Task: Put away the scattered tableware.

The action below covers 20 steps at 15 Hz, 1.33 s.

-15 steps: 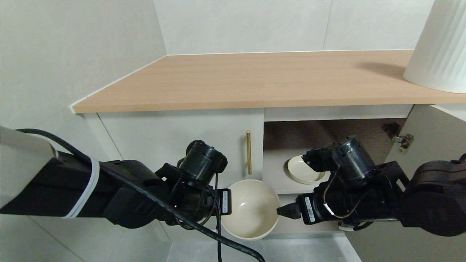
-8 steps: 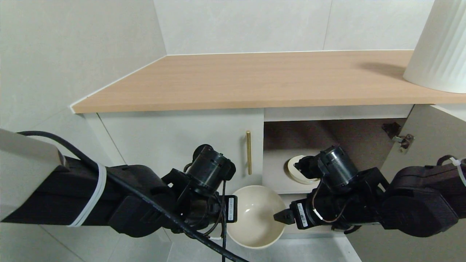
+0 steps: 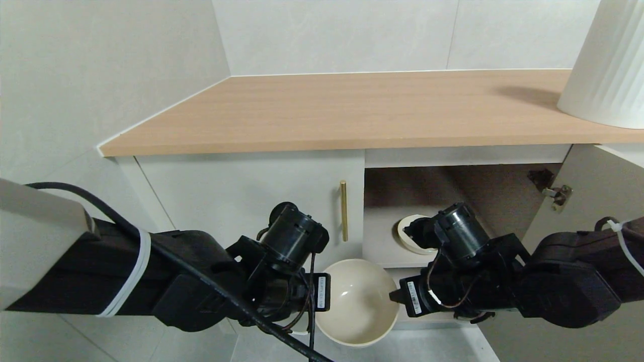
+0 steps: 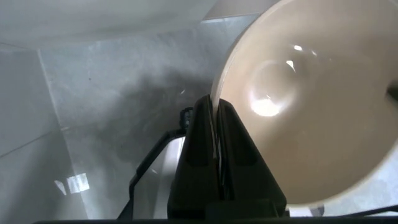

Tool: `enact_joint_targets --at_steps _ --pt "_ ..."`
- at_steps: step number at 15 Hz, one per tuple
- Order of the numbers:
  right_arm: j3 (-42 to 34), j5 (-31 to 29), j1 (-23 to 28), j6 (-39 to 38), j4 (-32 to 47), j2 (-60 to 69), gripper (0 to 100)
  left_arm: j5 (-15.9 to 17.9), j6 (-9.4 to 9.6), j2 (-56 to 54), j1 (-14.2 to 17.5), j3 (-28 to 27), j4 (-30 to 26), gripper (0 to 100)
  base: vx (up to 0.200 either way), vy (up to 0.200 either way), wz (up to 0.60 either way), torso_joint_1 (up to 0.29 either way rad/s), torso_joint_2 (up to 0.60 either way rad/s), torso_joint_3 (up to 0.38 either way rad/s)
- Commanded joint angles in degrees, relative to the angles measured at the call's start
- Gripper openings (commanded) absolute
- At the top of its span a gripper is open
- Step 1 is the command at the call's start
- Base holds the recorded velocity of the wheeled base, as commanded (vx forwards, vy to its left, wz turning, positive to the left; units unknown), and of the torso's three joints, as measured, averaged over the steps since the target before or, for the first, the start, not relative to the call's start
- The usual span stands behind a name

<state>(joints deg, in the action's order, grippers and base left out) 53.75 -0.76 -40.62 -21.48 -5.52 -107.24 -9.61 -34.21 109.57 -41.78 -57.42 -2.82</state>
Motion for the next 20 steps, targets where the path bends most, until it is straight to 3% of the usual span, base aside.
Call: enact_joint_targets --at_steps 1,9,10,17,20 --pt "-0.1 -0.6 0.0 0.0 -0.5 -0.5 0 -0.1 0.02 0.2 -0.4 0.3 -0.1 0 0.000 0.000 0.00 0.000 0.00 0.000" --pt "-0.2 -0.9 0.0 0.0 -0.5 -1.4 0 0.2 0.02 -0.1 -0.5 0.3 -0.1 0 0.000 0.000 0.00 0.000 0.00 0.000" --pt "-0.2 -0.9 0.0 0.0 -0.5 -1.4 0 0.2 0.11 -0.2 -0.8 0.3 -0.1 100 0.000 0.000 0.00 0.000 0.00 0.000" --pt "-0.7 -1.0 0.2 0.6 0.0 -1.9 0 0.2 0.02 -0.4 -0.9 0.3 -0.1 100 0.000 0.000 0.00 0.000 0.00 0.000" --pt "-0.6 -4.9 1.4 1.0 1.4 -3.8 0 0.2 0.02 -0.6 -0.9 0.3 -0.1 100 0.000 0.000 0.00 0.000 0.00 0.000"
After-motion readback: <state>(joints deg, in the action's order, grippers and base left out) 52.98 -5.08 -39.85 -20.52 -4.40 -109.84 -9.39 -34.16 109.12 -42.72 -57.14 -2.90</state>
